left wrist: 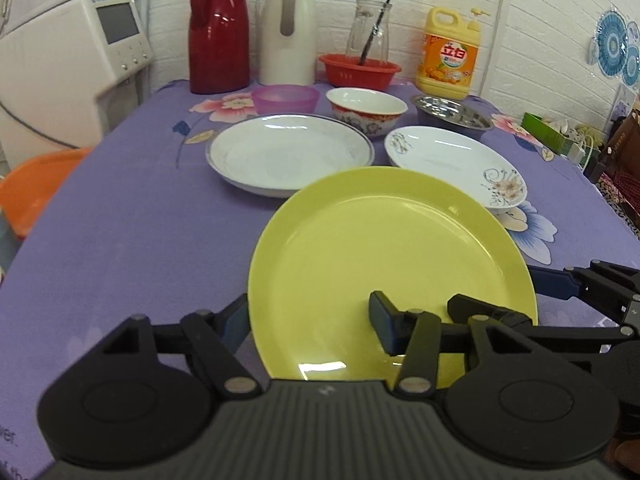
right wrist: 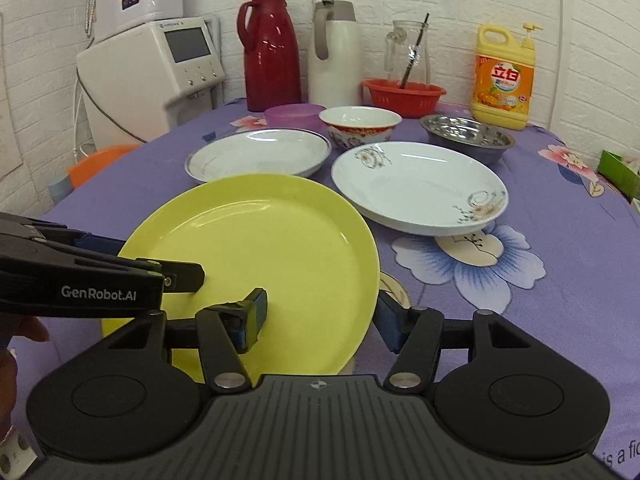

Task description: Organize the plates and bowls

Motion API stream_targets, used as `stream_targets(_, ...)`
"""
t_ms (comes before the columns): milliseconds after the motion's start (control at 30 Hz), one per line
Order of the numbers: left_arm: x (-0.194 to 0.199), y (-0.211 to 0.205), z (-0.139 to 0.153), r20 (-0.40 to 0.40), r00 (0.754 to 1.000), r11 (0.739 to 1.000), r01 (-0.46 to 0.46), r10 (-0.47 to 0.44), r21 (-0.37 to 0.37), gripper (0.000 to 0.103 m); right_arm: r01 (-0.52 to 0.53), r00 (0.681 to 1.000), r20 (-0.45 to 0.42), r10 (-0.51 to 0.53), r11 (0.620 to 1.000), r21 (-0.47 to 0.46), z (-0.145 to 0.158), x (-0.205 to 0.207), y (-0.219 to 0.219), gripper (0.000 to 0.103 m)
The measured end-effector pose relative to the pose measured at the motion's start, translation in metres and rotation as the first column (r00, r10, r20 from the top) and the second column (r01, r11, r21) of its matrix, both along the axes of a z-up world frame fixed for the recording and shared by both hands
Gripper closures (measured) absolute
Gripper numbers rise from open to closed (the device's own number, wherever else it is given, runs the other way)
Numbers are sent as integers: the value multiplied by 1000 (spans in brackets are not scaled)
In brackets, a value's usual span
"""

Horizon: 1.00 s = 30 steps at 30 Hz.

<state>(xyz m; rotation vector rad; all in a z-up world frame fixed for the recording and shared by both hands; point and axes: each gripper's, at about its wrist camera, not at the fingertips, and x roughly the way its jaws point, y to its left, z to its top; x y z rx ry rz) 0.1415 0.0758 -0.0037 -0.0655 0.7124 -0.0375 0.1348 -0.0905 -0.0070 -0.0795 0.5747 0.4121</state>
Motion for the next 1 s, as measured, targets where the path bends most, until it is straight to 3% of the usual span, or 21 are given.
stream_targets(267,-12,51,-7,-34,991,992,-126,126,2,53,-120,992,-35,121,993,18,-5,10,52,1)
stream_targets(633,10,45,-24,-33,996,996,-84,83,-32,53,-66,995,-77,65,998,-13,-14,21,48,1)
stream_targets(700,9,48,-25,-30,997,996,-78,77,-48,44,-79,994,-76,78,997,-11,-15,21,47,0)
stream_targets(733,10,50,-25,-35,998,996,-61,59,-70,29,-97,992,-79,97,995,-5,-15,21,46,0)
stream_targets(833,6,57,-18,-17,998,994,-63,62,-94,29,-119,989,-82,122,992,43,-11,22,37,0)
stream_targets(1000,16,79,3,19,995,988,-100,103,-114,29,-71,997,-16,73,995,76,15,35,14,0)
